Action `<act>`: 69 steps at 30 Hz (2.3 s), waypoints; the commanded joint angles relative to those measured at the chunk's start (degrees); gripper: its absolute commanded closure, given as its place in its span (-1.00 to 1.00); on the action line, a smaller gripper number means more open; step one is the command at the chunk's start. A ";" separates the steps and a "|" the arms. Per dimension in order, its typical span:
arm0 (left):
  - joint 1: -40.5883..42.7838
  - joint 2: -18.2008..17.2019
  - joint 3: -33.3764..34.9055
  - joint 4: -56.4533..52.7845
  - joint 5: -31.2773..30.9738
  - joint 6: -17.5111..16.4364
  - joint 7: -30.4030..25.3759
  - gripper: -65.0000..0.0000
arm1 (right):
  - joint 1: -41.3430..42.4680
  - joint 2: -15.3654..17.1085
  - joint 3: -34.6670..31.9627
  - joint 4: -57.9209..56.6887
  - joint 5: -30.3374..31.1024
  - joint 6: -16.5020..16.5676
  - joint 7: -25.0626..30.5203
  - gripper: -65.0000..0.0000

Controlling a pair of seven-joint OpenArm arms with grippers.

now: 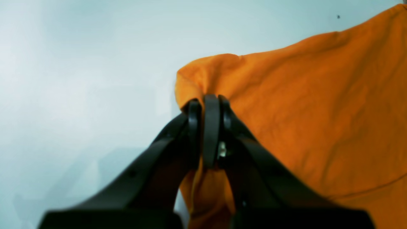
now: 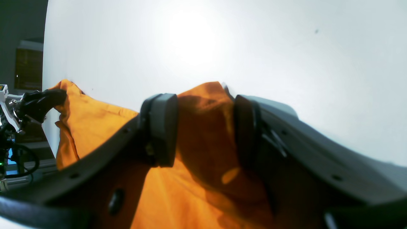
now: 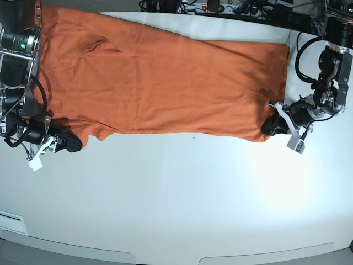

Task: Fold the T-shirt properly
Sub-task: 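Move the right gripper to the sleeve corner opposite and grasp it, then lift the grasped corners with both grippers and fold them over onto the back edge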

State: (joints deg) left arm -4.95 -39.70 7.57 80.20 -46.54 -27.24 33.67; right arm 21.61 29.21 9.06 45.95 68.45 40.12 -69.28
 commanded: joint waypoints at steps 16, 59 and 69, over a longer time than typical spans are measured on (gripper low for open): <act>-8.85 -1.11 -0.52 0.70 1.07 -2.16 -2.10 1.00 | 1.51 1.51 -0.07 11.67 -0.85 -0.12 1.11 1.00; 3.37 -20.79 -0.63 23.04 -8.98 -12.76 6.97 1.00 | -45.90 7.78 21.42 59.95 -2.34 -0.12 4.35 1.00; 7.52 -21.27 -0.63 21.73 -9.05 -12.76 11.34 1.00 | -45.90 7.61 21.31 59.91 -4.90 -0.12 6.78 1.00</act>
State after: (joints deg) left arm 3.22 -59.42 7.70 101.51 -55.02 -39.59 45.47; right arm -24.62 35.66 29.78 105.10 62.85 39.72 -63.61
